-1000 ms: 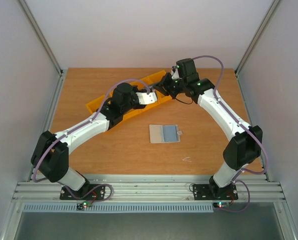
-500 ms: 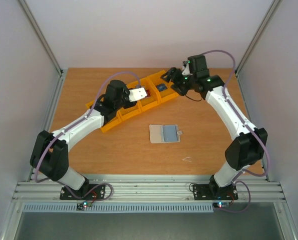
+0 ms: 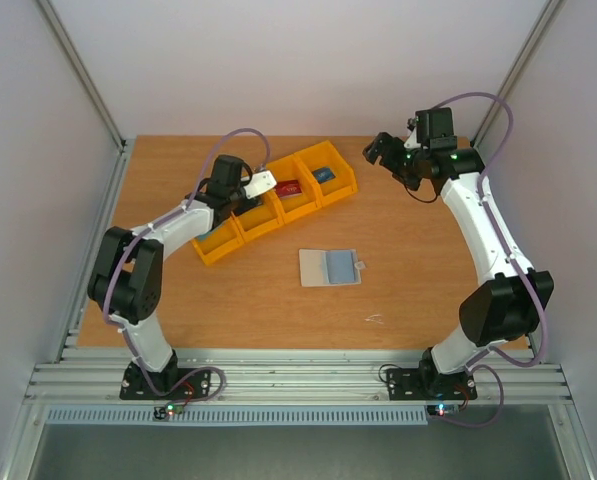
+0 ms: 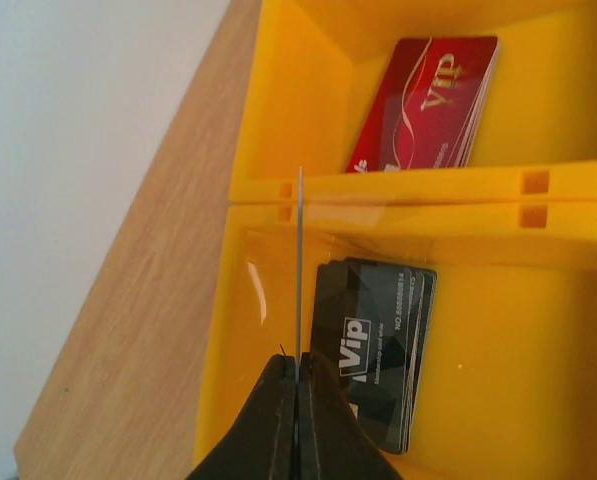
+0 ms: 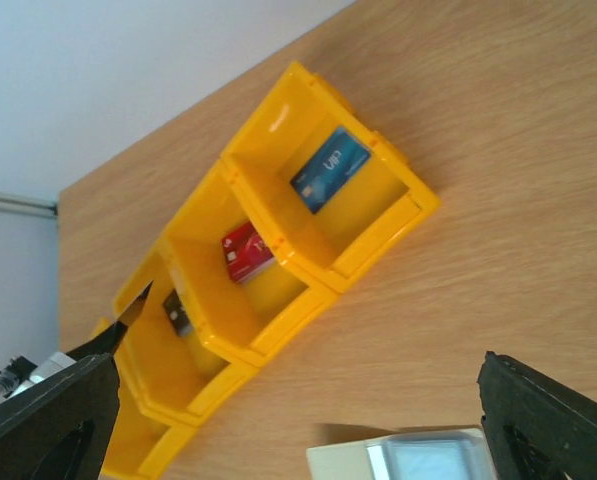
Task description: Take the credit cards out of the card holder
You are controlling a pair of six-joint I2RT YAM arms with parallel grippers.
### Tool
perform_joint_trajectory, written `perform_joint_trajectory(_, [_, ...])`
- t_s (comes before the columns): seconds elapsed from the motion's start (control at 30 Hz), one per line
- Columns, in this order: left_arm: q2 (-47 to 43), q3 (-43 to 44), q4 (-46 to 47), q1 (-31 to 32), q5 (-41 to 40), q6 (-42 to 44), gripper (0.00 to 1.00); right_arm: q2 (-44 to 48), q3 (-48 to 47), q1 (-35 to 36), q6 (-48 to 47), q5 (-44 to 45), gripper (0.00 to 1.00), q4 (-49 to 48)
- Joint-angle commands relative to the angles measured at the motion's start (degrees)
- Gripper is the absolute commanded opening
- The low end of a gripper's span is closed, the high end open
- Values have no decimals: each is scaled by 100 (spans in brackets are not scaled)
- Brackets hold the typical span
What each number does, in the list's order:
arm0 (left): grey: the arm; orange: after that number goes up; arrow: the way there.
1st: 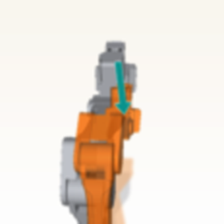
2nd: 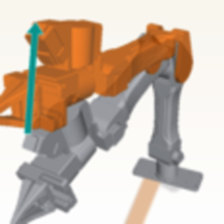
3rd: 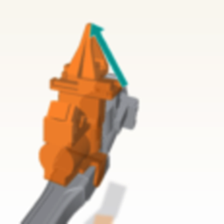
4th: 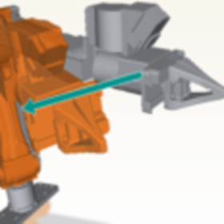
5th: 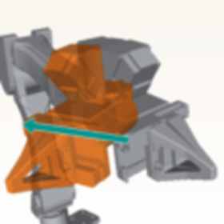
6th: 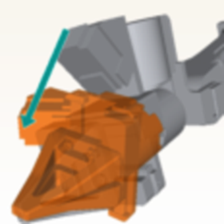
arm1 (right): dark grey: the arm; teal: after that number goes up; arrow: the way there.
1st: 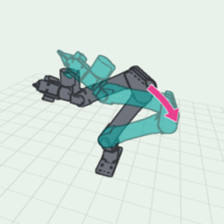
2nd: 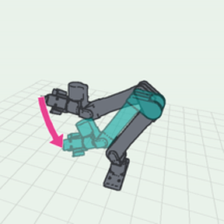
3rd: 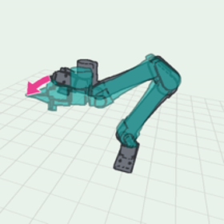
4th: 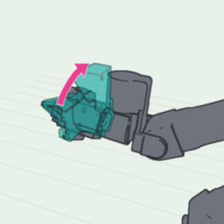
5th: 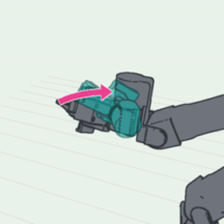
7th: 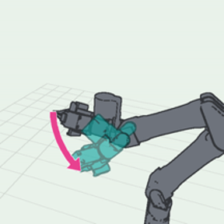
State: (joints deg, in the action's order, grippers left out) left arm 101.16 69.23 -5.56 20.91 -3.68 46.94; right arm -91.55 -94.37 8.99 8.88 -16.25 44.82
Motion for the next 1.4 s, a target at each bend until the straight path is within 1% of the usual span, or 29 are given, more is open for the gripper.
perform_joint_trajectory(0.0, [123,10,221,-11,-278,141,0,-63,-202,-103,-532,289,98,260])
perform_joint_trajectory(0.1, [75,-249,337,-15,-416,388,0,-169,-210,-204,-467,90,99,215])
perform_joint_trajectory(0.17, [165,-276,384,-25,-486,536,0,-219,-205,-239,-419,-24,99,147])
perform_joint_trajectory(0.3, [590,37,483,-25,-717,610,0,-258,-213,-249,-423,-194,98,33])
perform_joint_trajectory(0.4, [832,183,808,-51,-819,800,0,-248,-222,-248,-495,-196,99,59])
perform_joint_trajectory(0.6, [1058,390,725,-119,-766,1068,0,-212,-179,-274,-563,-196,99,103])
perform_joint_trajectory(0.77, [1296,703,620,-131,-863,1121,0,-306,-223,-300,-525,-420,98,20])
perform_joint_trajectory(0.97, [1421,670,618,-139,-811,1487,0,-355,-290,-308,-527,-480,99,1])
perform_joint_trajectory(1.13, [1488,728,588,-138,-708,1548,0,-385,-321,-311,-581,-538,98,9])
perform_joint_trajectory(1.23, [1574,787,583,-144,-789,1605,0,-407,-345,-311,-569,-596,98,-4])
perform_joint_trajectory(1.27, [1604,799,584,-148,-813,1607,1,-401,-345,-311,-572,-628,99,-14])
perform_joint_trajectory(1.3, [1622,809,491,-147,-832,1632,5,-400,-340,-311,-572,-636,98,-17])
perform_joint_trajectory(1.37, [1621,818,330,-148,-823,1644,13,-391,-342,-311,-587,-631,99,-10])
